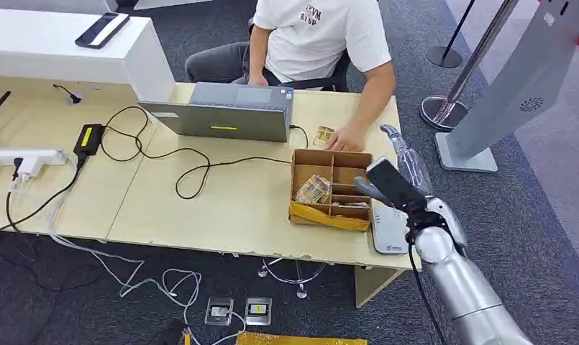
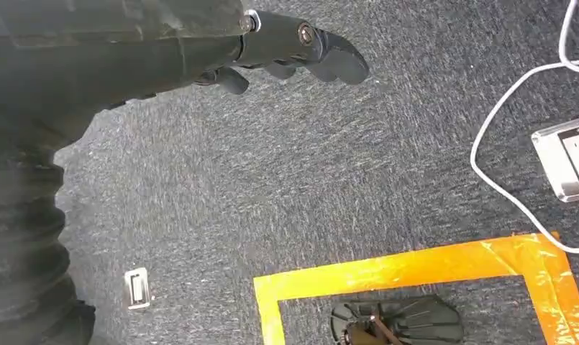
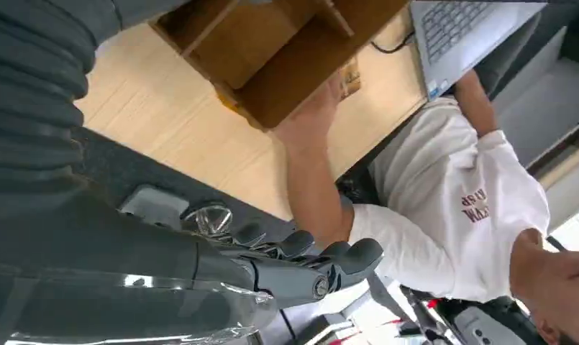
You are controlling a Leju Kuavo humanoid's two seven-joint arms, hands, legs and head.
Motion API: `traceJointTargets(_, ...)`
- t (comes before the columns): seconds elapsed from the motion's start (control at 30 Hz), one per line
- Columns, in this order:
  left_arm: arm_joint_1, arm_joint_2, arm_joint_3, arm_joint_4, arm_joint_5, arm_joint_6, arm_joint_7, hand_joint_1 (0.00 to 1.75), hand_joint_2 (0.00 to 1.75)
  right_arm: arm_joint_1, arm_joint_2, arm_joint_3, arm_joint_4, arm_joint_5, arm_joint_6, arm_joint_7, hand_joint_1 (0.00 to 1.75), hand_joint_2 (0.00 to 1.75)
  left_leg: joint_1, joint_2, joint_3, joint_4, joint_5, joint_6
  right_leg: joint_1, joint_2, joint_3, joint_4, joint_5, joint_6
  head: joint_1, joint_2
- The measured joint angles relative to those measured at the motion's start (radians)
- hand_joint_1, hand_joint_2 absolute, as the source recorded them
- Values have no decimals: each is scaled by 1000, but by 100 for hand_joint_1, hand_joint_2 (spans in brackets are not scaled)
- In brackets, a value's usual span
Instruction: Pass the card to the sensor for recognition and then transmit it.
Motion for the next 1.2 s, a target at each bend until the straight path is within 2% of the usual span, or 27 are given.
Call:
traceJointTargets(0.1, -1, 0, 0, 0, 0, 0, 2, 0, 175, 23, -9, 3, -6, 92, -9, 1, 0, 175, 0, 0, 0, 0, 0, 0, 0, 0, 0, 0, 0, 0, 0, 0)
traceJointTargets(0.43, -1, -2, 0, 0, 2, 0, 7, 0, 175, 77, -18, 24, -12, 244, 10, 9, 0, 175, 0, 0, 0, 0, 0, 0, 0, 0, 0, 0, 0, 0, 0, 0)
traceJointTargets(0.63, -4, -1, 0, 0, -3, -11, 11, 0, 175, 93, -28, 41, -16, 362, 34, 44, 0, 175, 0, 0, 0, 0, 0, 0, 0, 0, 0, 0, 0, 0, 0, 0)
traceJointTargets(1.03, -10, 0, 0, 0, -6, -21, 15, 0, 175, 104, -40, 71, -18, 479, 47, 64, 0, 175, 0, 0, 0, 0, 0, 0, 0, 0, 0, 0, 0, 0, 0, 0)
traceJointTargets(1.2, -10, 0, 0, 0, -6, -20, 17, 0, 175, 103, -40, 85, -18, 550, 26, 79, 0, 175, 0, 0, 0, 0, 0, 0, 0, 0, 0, 0, 0, 0, 0, 0)
